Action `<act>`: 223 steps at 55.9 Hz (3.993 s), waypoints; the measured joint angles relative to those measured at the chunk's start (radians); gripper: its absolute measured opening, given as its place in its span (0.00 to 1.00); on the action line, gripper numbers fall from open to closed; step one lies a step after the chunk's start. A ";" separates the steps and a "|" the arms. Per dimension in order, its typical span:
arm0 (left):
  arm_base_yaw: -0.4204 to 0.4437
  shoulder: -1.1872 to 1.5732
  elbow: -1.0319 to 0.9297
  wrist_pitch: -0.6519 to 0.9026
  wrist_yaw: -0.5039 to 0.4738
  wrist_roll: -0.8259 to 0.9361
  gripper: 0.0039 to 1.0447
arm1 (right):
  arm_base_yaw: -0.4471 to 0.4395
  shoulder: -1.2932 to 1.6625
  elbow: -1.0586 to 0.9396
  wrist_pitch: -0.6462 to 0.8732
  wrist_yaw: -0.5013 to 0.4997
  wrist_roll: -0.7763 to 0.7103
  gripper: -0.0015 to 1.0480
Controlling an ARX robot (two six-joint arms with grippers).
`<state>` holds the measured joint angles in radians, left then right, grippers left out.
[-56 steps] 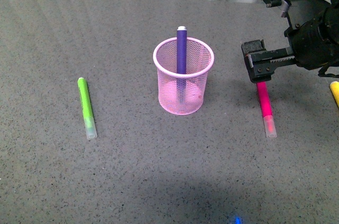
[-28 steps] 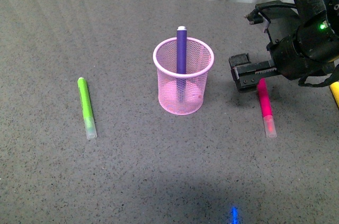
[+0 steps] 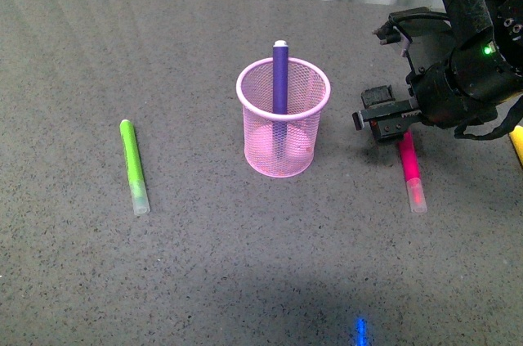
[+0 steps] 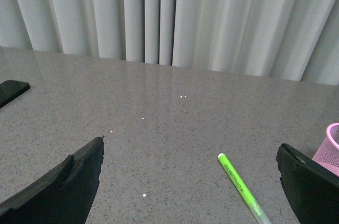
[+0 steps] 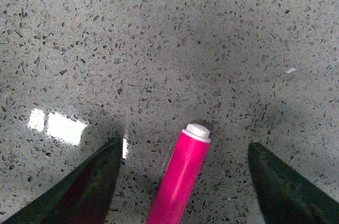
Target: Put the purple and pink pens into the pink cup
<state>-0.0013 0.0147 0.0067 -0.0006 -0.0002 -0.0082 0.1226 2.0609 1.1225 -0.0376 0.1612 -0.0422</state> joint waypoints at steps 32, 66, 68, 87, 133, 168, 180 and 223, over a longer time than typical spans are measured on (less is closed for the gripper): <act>0.000 0.000 0.000 0.000 0.000 0.000 0.93 | -0.009 -0.034 -0.038 0.019 -0.019 0.011 0.08; 0.000 0.000 0.000 0.000 0.000 0.000 0.93 | 0.086 -0.460 -0.040 0.067 -0.031 0.384 0.07; 0.000 0.000 0.000 0.000 0.000 0.000 0.93 | 0.105 -0.451 -0.035 0.076 -0.023 0.410 0.07; 0.000 0.000 0.000 0.000 0.000 0.000 0.93 | 0.272 -0.284 0.052 0.180 0.063 0.668 0.07; 0.000 0.000 0.000 0.000 0.000 0.000 0.93 | 0.216 -0.158 -0.043 0.506 0.051 0.728 0.07; 0.000 0.000 0.000 0.000 0.000 0.000 0.93 | 0.233 -0.136 -0.103 0.578 0.044 0.768 0.07; 0.000 0.000 0.000 0.000 0.000 0.000 0.93 | 0.233 -0.135 -0.135 0.615 0.020 0.788 0.45; 0.000 0.000 0.000 0.000 0.000 0.000 0.93 | -0.317 -0.967 -0.655 0.090 -0.152 0.373 0.93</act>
<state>-0.0013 0.0147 0.0067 -0.0006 -0.0002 -0.0078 -0.1947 1.0935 0.4675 0.0525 0.0090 0.3309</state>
